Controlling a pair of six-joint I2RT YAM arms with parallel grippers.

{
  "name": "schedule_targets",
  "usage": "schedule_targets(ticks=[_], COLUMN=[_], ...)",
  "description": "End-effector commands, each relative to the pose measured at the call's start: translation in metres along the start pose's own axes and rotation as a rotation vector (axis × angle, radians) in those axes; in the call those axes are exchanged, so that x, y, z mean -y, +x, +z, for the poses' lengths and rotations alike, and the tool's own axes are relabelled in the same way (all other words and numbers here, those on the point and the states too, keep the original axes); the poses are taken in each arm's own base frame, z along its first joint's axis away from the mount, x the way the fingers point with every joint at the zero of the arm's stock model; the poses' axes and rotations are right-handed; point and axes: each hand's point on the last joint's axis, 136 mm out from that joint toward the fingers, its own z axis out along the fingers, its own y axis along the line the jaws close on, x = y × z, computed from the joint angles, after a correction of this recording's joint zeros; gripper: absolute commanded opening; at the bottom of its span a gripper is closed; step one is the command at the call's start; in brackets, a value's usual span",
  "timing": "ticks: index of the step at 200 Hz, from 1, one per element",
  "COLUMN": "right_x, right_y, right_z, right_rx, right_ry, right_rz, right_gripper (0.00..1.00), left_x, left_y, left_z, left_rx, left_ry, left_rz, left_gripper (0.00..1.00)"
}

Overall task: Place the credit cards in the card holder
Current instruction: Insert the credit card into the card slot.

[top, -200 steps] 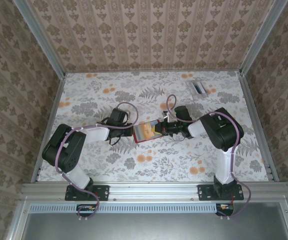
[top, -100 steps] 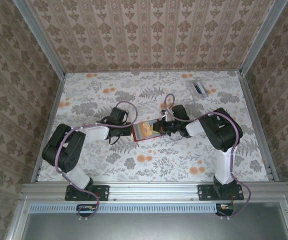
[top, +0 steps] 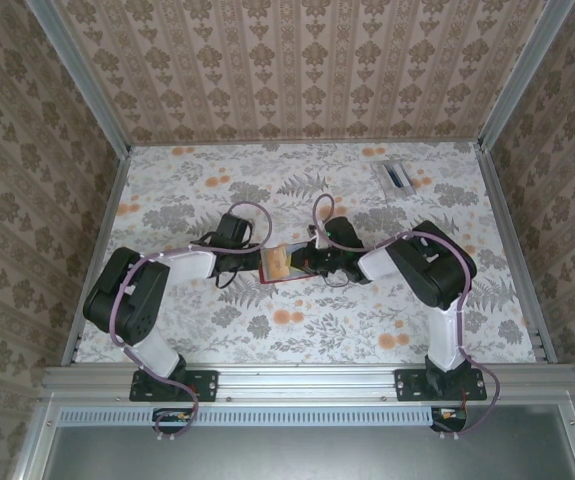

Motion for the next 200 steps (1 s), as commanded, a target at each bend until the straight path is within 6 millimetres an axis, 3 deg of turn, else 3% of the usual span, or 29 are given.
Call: schedule_targets(ticks=[1,42,96,137,153,200], right_x=[0.003,0.002,0.005,0.001,0.002,0.002], right_y=[0.015,0.016,0.021,0.016,0.013,0.006], right_z=[0.011,0.019,0.012,-0.010,-0.018,-0.036], right_rx=[-0.016,-0.008,-0.042,-0.009,0.001,0.021], right_ry=[0.076,0.100,0.171,0.254,0.304,0.391], right_rz=[0.006,0.026,-0.008,-0.057,-0.066,-0.104], right_gripper=[0.05,0.08,0.16,0.26,0.36,0.41], left_x=[0.002,0.003,0.004,-0.004,-0.005,-0.003], left_y=[0.002,0.005,0.003,0.003,0.004,0.005], left_z=[0.004,0.007,0.004,0.003,0.004,0.009], left_rx=[-0.022,-0.038,-0.035,-0.037,-0.042,-0.058], left_ry=[0.024,0.042,0.059,0.025,0.021,0.031], left_rz=[-0.027,-0.043,-0.048,-0.049,-0.040,-0.044], left_gripper=[0.06,0.05,0.05,0.05,0.05,0.05])
